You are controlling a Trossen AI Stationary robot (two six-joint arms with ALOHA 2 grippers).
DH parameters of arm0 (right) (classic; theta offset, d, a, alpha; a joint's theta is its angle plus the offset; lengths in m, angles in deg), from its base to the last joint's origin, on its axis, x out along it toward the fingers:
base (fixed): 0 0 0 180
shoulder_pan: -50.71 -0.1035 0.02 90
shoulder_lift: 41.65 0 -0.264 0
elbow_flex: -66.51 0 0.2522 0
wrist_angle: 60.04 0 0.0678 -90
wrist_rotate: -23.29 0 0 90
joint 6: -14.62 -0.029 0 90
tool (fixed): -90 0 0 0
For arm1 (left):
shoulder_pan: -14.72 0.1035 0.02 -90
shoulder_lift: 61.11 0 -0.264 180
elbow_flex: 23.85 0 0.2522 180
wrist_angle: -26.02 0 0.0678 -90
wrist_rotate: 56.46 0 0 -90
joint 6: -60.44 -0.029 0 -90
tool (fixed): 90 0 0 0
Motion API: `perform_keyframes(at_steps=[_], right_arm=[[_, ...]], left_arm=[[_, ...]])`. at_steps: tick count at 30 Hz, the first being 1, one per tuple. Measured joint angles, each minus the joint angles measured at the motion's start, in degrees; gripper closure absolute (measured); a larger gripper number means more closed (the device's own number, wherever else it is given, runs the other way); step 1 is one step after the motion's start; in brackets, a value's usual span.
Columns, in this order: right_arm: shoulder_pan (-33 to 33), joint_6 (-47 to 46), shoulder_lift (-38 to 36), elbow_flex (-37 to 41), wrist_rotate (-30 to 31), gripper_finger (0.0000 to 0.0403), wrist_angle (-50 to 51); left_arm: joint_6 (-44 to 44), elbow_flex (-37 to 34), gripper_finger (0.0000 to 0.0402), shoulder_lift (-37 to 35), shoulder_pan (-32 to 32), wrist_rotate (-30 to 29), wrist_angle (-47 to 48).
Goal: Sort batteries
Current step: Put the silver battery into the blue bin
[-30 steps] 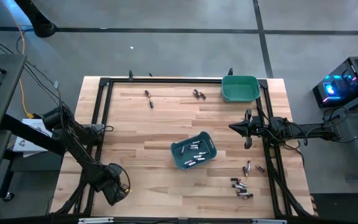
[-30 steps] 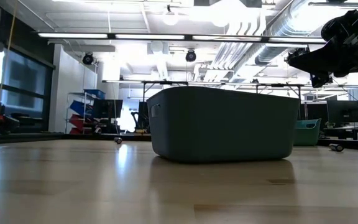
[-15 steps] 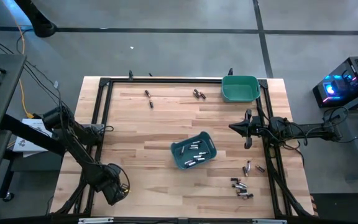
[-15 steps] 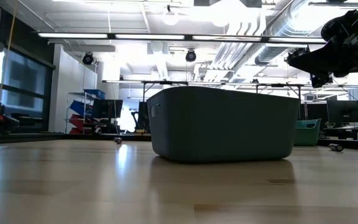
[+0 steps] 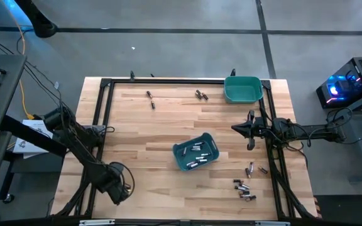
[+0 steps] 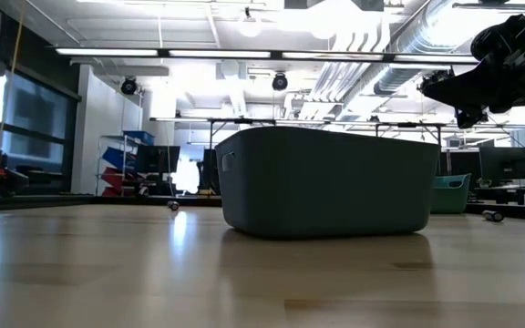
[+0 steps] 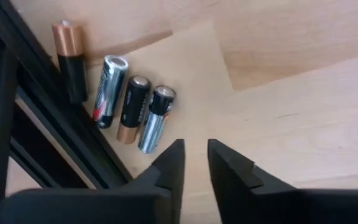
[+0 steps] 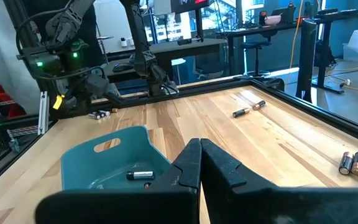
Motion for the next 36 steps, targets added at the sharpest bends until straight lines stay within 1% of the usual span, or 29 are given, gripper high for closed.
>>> perform_keyframes(at_steps=[3,5,8,13,17,19,23,29,36], right_arm=[[0.0,0.0,0.0,0.0,0.0,0.0403,0.0],[0.0,0.0,0.0,0.0,0.0,0.0403,0.0],[0.0,0.0,0.0,0.0,0.0,0.0403,0.0],[0.0,0.0,0.0,0.0,0.0,0.0403,0.0],[0.0,0.0,0.0,0.0,0.0,0.0403,0.0],[0.0,0.0,0.0,0.0,0.0,0.0403,0.0],[0.0,0.0,0.0,0.0,0.0,0.0403,0.0],[0.0,0.0,0.0,0.0,0.0,0.0403,0.0],[0.0,0.0,0.0,0.0,0.0,0.0403,0.0]], left_arm=[[-4.0,0.4,0.0383,2.4,0.3,0.0,0.5],[-7.0,1.2,0.0397,4.8,0.3,0.1,0.5],[-10.4,2.9,0.0396,8.8,0.3,1.1,2.0],[-16.1,9.1,0.0401,14.5,0.3,3.0,8.7],[-18.2,14.4,0.0401,16.3,0.1,3.8,15.9],[-18.1,15.8,0.0401,16.5,-0.4,3.8,20.4],[-18.0,15.7,0.0401,16.5,-1.5,3.5,23.1],[-18.9,13.9,0.0401,16.5,-2.6,0.1,19.2],[-19.0,11.9,0.0401,16.5,-3.1,0.2,18.7]])
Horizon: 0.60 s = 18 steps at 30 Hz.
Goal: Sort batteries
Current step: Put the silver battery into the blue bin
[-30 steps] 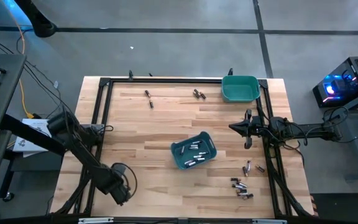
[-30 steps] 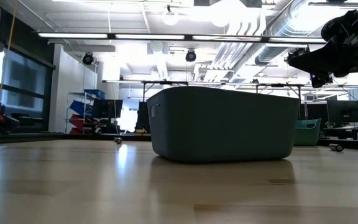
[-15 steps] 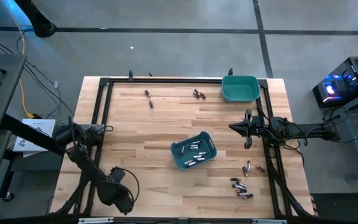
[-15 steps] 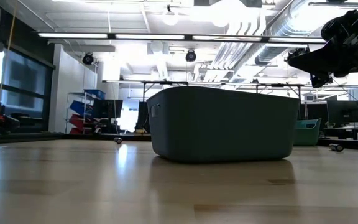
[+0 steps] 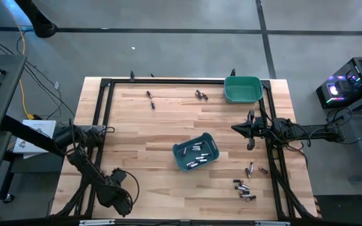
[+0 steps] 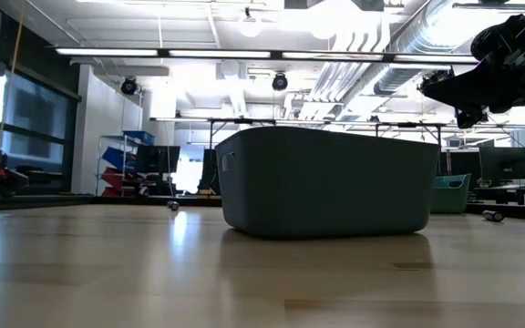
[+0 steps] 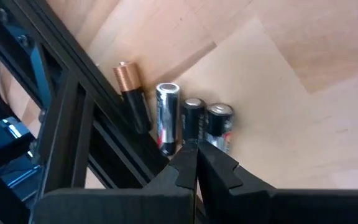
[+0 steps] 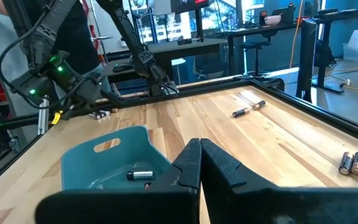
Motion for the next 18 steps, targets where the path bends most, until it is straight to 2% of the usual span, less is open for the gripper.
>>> perform_keyframes(at_steps=[18], right_arm=[[0.0,0.0,0.0,0.0,0.0,0.0403,0.0]], left_arm=[[0.9,-0.5,0.0401,0.0,0.0,0.1,-3.8]])
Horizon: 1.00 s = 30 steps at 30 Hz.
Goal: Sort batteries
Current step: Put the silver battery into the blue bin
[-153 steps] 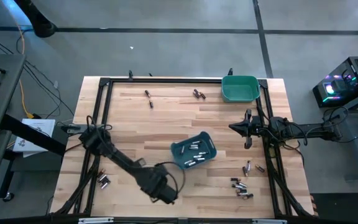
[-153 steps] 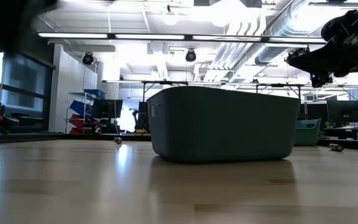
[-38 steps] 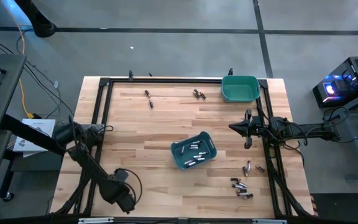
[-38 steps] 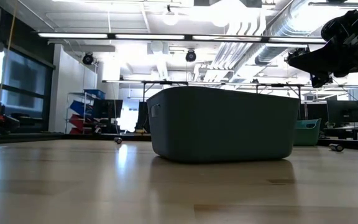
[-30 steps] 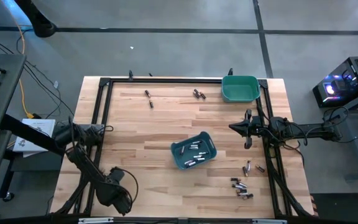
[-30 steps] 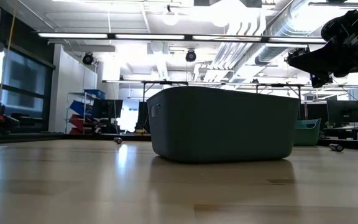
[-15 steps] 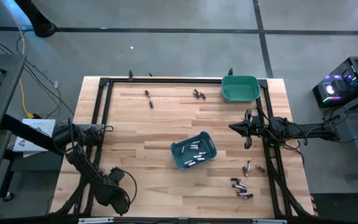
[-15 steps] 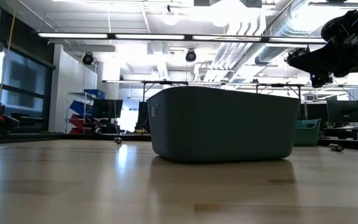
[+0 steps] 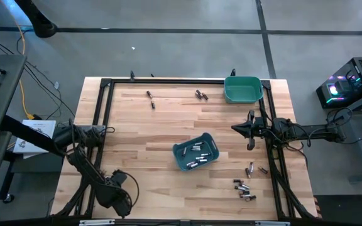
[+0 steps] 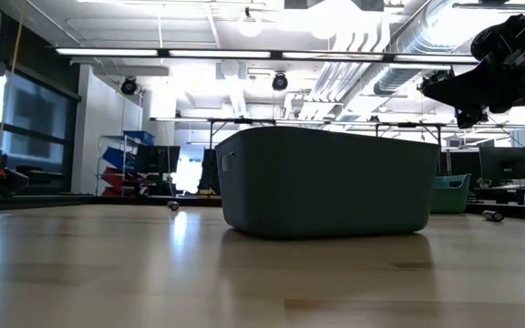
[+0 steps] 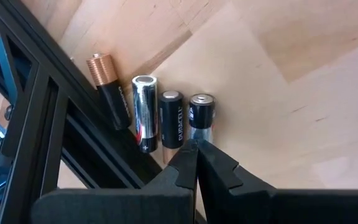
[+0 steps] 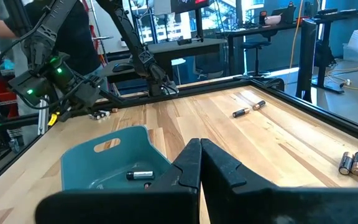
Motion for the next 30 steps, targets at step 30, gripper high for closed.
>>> perform_keyframes(at_steps=[30], right_arm=[[0.0,0.0,0.0,0.0,0.0,0.0403,0.0]], left_arm=[[-0.9,-0.4,0.0401,0.0,-0.5,3.2,-0.1]])
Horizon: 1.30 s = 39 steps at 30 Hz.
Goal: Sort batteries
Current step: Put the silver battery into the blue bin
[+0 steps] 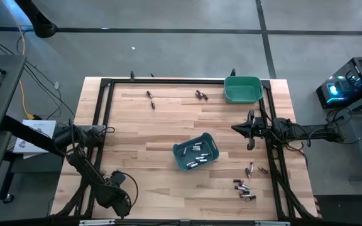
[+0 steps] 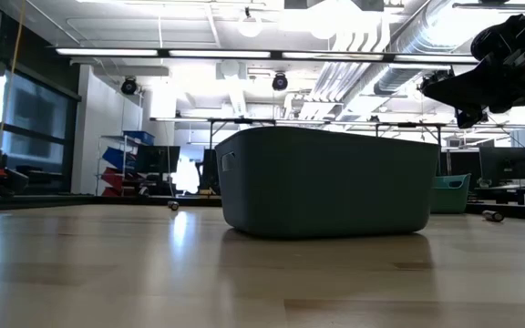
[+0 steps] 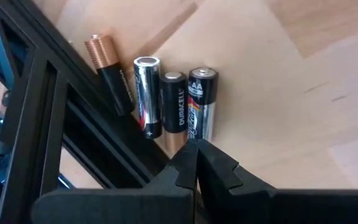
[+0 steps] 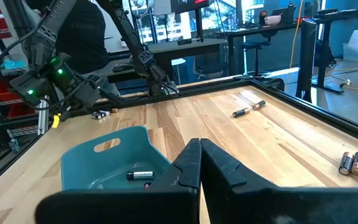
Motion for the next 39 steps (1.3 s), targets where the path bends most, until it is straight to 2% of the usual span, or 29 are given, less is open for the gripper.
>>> perform_keyframes(at_steps=[15,22,33,39], right_arm=[[0.0,0.0,0.0,0.0,0.0,0.0403,0.0],[0.0,0.0,0.0,0.0,0.0,0.0403,0.0],[0.0,0.0,0.0,0.0,0.0,0.0403,0.0],[0.0,0.0,0.0,0.0,0.0,0.0403,0.0]], left_arm=[[0.5,0.5,0.0401,0.0,1.5,-3.6,-3.0],[0.5,0.3,0.0401,0.0,1.7,0.2,2.9],[1.0,-2.6,0.0401,0.0,1.2,0.1,-1.3],[1.6,-1.8,0.0401,0.0,1.2,0.0,-1.6]])
